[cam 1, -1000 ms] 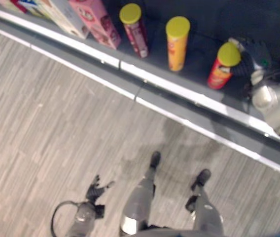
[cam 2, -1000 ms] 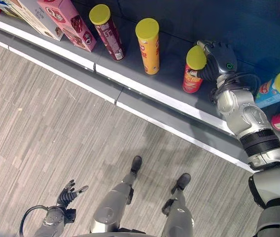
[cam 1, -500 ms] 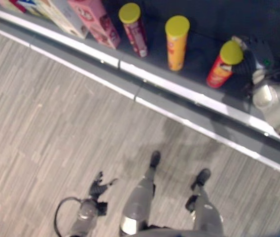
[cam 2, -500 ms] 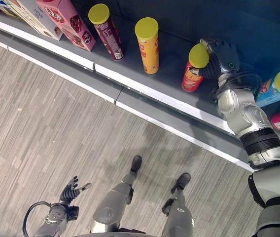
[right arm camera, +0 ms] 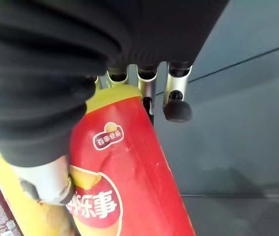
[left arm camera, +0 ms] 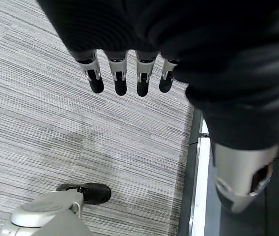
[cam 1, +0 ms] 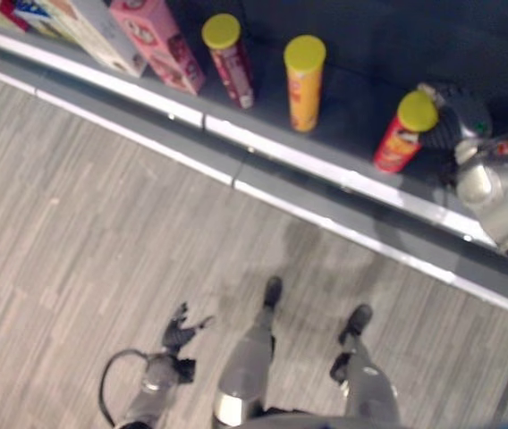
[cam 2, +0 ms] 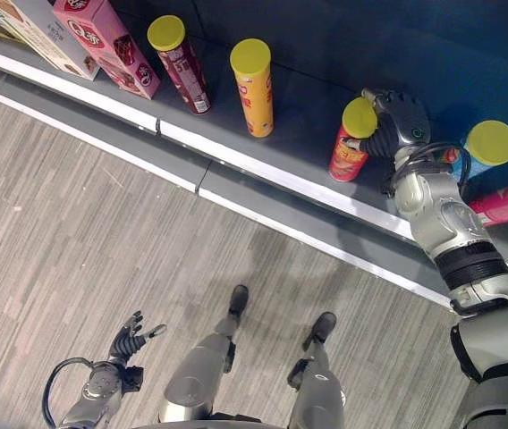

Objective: Put the goods on the table back onto the shelves and tidy them up.

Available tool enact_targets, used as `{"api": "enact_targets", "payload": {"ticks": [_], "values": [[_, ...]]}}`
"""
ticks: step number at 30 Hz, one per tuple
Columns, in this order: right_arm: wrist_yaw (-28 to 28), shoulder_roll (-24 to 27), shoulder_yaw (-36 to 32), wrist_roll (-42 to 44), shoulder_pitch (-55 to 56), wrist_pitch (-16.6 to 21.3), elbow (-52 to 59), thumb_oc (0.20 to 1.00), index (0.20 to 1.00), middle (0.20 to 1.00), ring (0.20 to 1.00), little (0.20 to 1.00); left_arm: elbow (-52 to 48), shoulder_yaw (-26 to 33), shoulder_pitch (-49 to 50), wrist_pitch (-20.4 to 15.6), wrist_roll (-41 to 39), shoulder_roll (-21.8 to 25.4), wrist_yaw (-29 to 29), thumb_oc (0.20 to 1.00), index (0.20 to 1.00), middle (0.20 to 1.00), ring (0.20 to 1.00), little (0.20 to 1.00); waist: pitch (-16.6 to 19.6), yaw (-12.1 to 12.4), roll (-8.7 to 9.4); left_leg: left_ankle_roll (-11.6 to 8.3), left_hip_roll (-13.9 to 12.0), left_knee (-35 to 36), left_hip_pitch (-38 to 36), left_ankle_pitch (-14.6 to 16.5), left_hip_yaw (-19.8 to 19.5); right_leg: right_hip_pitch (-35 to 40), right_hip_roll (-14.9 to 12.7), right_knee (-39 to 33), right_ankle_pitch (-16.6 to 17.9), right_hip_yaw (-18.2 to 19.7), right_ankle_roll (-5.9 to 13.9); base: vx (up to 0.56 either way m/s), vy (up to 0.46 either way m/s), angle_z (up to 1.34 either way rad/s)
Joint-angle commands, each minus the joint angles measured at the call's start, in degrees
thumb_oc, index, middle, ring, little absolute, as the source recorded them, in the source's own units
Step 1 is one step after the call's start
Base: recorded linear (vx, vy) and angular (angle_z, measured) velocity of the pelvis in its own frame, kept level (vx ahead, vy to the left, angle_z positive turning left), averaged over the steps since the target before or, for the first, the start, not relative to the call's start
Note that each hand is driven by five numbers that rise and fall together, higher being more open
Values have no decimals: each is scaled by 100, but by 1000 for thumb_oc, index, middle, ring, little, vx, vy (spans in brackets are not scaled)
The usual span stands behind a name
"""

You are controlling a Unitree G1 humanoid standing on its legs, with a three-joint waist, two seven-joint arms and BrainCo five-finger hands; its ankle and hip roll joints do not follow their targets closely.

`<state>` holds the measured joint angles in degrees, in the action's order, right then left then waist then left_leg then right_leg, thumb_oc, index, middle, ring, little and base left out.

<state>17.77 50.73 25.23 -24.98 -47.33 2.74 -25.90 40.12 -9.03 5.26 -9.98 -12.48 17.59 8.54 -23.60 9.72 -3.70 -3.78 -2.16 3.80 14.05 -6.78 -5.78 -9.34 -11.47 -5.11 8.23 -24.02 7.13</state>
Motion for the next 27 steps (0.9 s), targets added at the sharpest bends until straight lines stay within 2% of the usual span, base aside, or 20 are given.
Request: {"api": "enact_targets", "payload": {"ticks": [1,25,26,27], "values": [[19,-81,49,135,-135,87,228,200,200,200,200,200,105,-110,184,-49,-76,280,35,1000,1000,1000,1000,1000,288,53,231,-230,-135,112,179,250,210,15,-523,405,-429,326,430,0,0,0],[367,-156,173,-223,-497,-83,-56,200,200,200,200,200,537,-140,13,-71,-77,197,209,1000,1000,1000,1000,1000,302,113,152,-215,-72,120,212,258,162,1,-569,438,-432,293,455,0,0,0],[402,-187,164,-242,-464,-82,-62,435,435,435,435,435,545,-134,15,-71,-91,186,221,1000,1000,1000,1000,1000,304,108,152,-207,-75,120,195,267,163,2,-563,436,-434,301,454,0,0,0],[407,-205,159,-250,-448,-78,-49,824,824,824,824,824,557,-132,16,-67,-79,185,229,1000,1000,1000,1000,1000,305,108,156,-204,-77,120,188,271,163,7,-559,435,-434,303,453,0,0,0]]}}
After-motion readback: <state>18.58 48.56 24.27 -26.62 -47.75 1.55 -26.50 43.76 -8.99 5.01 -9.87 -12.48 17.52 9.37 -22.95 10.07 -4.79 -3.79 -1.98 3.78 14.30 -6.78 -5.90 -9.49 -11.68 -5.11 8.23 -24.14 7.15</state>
